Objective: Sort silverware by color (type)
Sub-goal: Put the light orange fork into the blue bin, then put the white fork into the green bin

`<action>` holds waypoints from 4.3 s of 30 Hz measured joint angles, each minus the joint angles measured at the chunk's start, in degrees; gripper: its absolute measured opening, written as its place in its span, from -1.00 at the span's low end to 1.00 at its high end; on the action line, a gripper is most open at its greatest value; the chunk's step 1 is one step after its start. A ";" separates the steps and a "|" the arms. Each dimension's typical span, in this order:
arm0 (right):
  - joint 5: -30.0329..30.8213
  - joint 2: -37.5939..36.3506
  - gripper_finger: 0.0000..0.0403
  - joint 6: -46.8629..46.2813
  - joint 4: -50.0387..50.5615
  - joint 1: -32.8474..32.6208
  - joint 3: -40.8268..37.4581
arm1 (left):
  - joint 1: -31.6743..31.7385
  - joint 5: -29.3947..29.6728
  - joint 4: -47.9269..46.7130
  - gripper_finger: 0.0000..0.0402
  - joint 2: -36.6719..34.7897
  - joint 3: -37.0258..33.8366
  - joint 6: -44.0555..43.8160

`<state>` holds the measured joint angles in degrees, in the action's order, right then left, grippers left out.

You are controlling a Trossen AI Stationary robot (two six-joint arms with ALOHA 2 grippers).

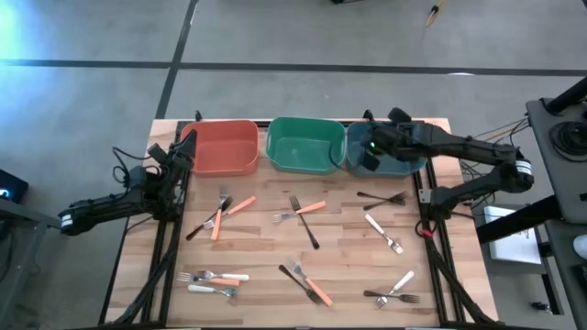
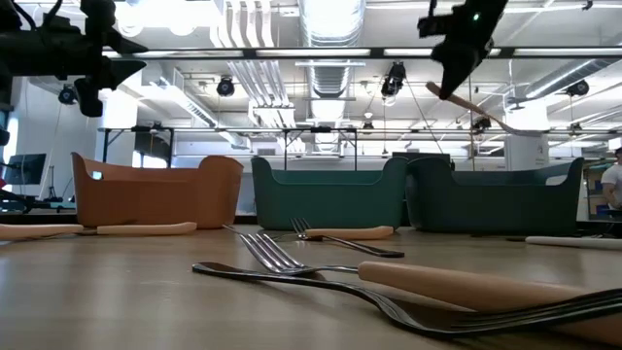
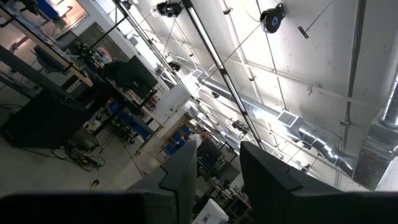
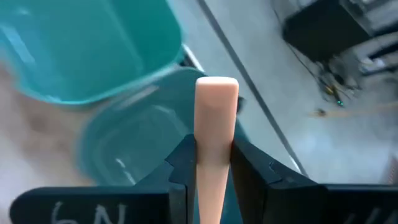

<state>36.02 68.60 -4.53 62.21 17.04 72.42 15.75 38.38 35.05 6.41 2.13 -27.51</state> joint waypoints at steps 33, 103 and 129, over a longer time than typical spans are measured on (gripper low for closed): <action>-33.72 1.41 -0.18 -21.30 11.51 8.77 -4.41 | -0.01 -0.01 0.02 -0.47 0.01 -0.01 -0.01; -37.08 7.29 -0.90 -31.67 -15.88 -20.32 -17.53 | -0.01 0.00 0.00 -0.47 0.00 0.00 0.00; -10.48 31.50 -0.90 8.27 -34.55 1.07 19.93 | -0.01 0.00 -0.01 -0.47 0.00 -0.01 -0.01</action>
<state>25.54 100.09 3.74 27.66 18.11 92.35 15.74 38.38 35.04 6.40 2.12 -27.53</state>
